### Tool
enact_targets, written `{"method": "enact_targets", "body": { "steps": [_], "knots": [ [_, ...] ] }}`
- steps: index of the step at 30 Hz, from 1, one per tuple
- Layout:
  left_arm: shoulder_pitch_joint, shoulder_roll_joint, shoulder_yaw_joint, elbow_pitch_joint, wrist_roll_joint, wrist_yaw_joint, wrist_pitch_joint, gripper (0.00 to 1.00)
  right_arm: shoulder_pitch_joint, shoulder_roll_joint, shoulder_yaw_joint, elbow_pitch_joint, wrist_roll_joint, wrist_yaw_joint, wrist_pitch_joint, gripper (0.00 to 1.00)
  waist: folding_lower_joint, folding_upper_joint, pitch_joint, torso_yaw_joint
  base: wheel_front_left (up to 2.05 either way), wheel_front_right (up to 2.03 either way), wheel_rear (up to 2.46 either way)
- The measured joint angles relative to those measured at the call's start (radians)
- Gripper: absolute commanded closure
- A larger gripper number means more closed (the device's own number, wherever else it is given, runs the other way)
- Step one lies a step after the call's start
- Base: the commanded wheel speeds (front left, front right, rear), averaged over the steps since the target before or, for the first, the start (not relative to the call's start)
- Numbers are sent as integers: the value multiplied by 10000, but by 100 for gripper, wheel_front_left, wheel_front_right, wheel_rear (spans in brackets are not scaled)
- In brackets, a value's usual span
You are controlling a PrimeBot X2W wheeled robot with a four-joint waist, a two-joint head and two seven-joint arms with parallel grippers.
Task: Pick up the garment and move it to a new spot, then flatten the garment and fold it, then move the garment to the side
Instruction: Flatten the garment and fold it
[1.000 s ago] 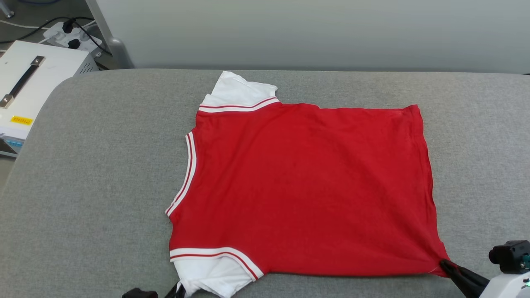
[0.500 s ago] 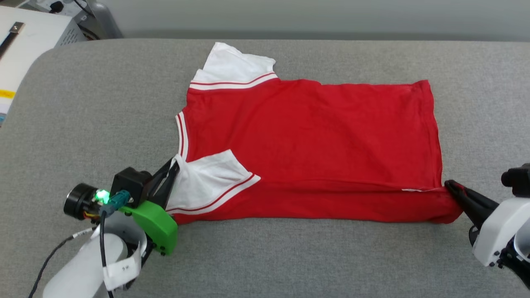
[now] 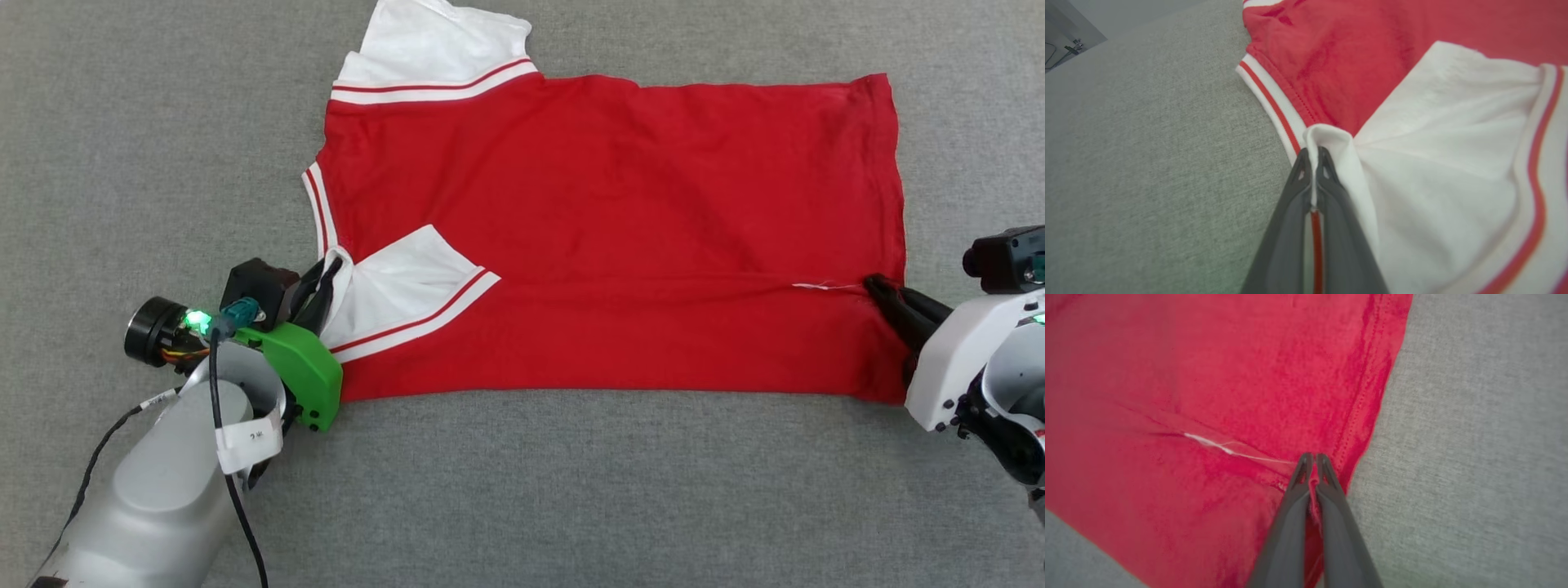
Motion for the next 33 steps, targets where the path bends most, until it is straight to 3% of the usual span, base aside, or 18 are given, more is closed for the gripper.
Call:
{"method": "enact_targets", "body": {
  "steps": [5, 6, 7, 8, 14, 19, 23, 30, 33],
  "knots": [
    [-272, -326, -44, 834, -29, -167, -499, 100, -214, 104, 376, 506, 48, 0, -435, 100, 0, 0, 80, 17, 0, 0, 0],
    [-284, -393, -29, 976, -54, -215, -570, 81, -226, 109, 456, 585, 52, 0, -533, 100, 0, 0, 28, 23, 0, 0, 0],
    [-300, -445, -27, 1070, -56, -228, -583, 20, -226, 121, 483, 652, 67, 0, -616, 59, 0, 0, -24, 30, 0, 0, 0],
    [-317, -491, -13, 1168, -50, -228, -610, 0, -225, 138, 525, 721, 134, 0, -711, 0, 0, 0, -100, 43, 0, 0, 0],
    [-311, -360, 199, 1108, -69, -311, -589, 0, 128, 25, 383, 650, 301, 0, -1461, 0, 0, 0, -674, 192, 0, 0, 0],
    [-542, 230, 671, 123, -596, -416, -226, 0, 734, -226, 42, 222, 334, 0, -1668, 0, 0, 0, -1189, 379, 0, 0, 0],
    [-759, 861, 364, -869, -1547, -554, 1967, 0, 1041, -318, -180, -12, 311, 0, -1655, 0, 0, 0, -1513, 514, 0, 0, 0],
    [-1133, 2240, -1043, -3126, -3545, -579, 6197, 0, 1291, -192, -357, -374, 307, 0, -1135, 0, 0, 0, -1735, 523, 0, 0, 0],
    [-1184, 2585, -1526, -3670, -4169, -579, 7436, 0, 1355, -92, -378, -481, 293, 0, -867, 0, 0, 0, -1695, 437, 0, 0, 0]
  ]
}}
